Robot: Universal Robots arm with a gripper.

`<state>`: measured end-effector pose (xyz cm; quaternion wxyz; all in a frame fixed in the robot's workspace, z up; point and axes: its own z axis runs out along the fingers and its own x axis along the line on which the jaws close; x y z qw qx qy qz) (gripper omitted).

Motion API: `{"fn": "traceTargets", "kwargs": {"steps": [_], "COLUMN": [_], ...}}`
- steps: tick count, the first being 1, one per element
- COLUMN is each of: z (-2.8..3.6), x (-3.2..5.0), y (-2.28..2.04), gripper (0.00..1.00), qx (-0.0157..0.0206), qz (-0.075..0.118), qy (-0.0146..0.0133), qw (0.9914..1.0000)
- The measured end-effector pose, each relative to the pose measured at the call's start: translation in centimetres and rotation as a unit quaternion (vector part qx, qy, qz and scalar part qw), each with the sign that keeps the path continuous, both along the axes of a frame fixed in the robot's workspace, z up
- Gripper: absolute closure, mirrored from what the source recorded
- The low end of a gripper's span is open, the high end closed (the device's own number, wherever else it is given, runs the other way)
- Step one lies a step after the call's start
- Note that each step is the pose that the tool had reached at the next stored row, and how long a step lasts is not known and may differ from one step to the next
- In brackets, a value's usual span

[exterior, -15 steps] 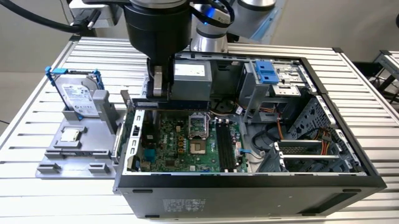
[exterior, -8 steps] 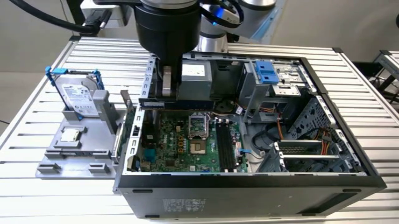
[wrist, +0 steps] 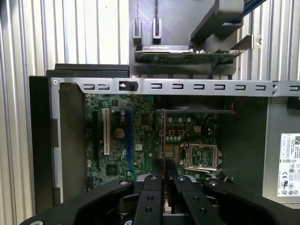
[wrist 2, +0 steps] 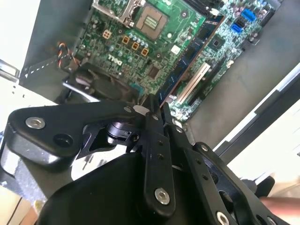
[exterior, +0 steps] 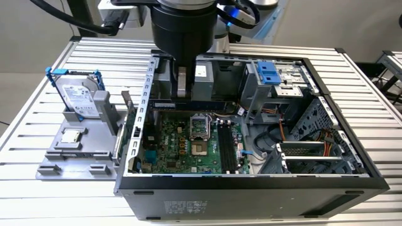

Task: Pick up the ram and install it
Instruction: 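Pick up the ram and move it above insertion slot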

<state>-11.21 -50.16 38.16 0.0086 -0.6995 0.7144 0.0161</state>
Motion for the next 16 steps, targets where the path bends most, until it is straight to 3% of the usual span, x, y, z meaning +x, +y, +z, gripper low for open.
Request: {"fn": "traceTargets", "kwargs": {"steps": [16], "z": [0.00], "x": [4.02], "y": [0.18], "gripper": [1.00], "qx": [0.0000], "qz": [-0.001], "qy": [0.0000], "qw": [1.00000]}}
